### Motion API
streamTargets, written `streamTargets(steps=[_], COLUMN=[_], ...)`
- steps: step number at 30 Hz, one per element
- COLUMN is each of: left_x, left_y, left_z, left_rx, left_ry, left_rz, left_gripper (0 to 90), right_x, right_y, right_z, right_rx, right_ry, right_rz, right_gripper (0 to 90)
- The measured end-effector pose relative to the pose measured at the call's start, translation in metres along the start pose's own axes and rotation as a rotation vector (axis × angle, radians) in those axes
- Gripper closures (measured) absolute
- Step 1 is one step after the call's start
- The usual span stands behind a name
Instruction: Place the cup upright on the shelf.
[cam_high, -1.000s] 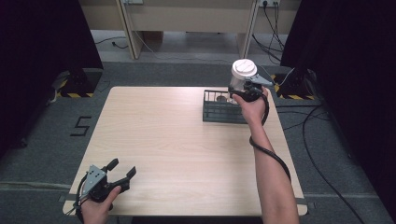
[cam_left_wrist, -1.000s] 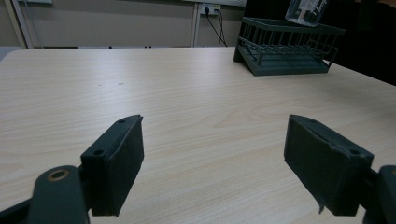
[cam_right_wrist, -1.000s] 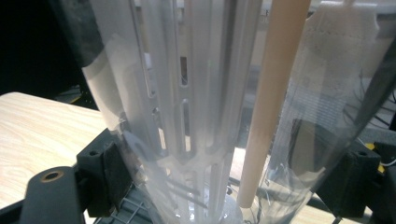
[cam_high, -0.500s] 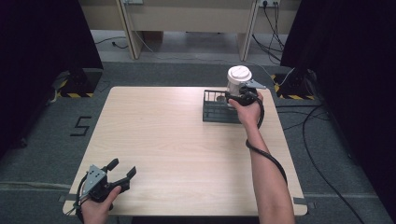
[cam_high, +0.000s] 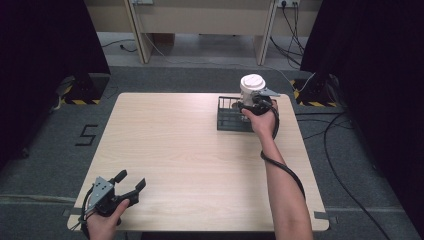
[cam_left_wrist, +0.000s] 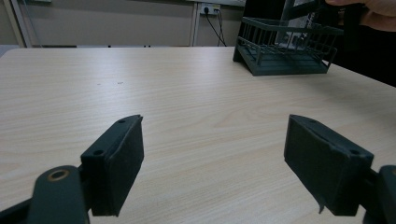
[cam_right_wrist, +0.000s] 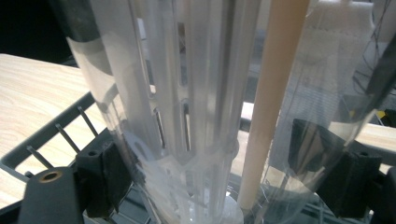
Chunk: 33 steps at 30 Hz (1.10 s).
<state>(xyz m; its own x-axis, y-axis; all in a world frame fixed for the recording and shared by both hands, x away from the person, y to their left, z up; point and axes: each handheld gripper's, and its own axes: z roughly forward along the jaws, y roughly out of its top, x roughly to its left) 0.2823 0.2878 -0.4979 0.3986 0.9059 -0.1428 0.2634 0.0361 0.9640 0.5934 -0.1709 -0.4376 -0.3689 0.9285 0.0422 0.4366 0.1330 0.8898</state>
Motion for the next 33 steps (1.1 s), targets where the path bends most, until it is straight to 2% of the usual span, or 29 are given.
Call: streamTargets(steps=[12, 17, 22, 26, 33], left_x=[0.0, 0.001, 0.002, 0.001, 0.002], left_y=[0.0, 0.0, 0.0, 0.0, 0.0], left_z=[0.0, 0.0, 0.0, 0.0, 0.0], left_rx=[0.001, 0.001, 0.0, -0.004, -0.005], left_ry=[-0.004, -0.002, -0.001, -0.002, 0.008], left_rz=[0.002, -0.003, -0.003, -0.004, -0.012], left_gripper=[19.6, 19.6, 19.6, 19.6, 19.4], right_x=[0.004, 0.004, 0.005, 0.009, 0.009], right_y=[-0.005, -0.011, -0.013, -0.016, -0.014], right_z=[0.003, 0.002, 0.001, -0.003, -0.02], right_rx=[-0.013, -0.04, -0.056, -0.07, -0.099], right_ry=[-0.012, 0.002, -0.005, -0.024, -0.01], right_rz=[-0.008, 0.014, 0.031, 0.038, 0.034], right_gripper=[17.4, 15.2, 15.2, 15.1, 15.2])
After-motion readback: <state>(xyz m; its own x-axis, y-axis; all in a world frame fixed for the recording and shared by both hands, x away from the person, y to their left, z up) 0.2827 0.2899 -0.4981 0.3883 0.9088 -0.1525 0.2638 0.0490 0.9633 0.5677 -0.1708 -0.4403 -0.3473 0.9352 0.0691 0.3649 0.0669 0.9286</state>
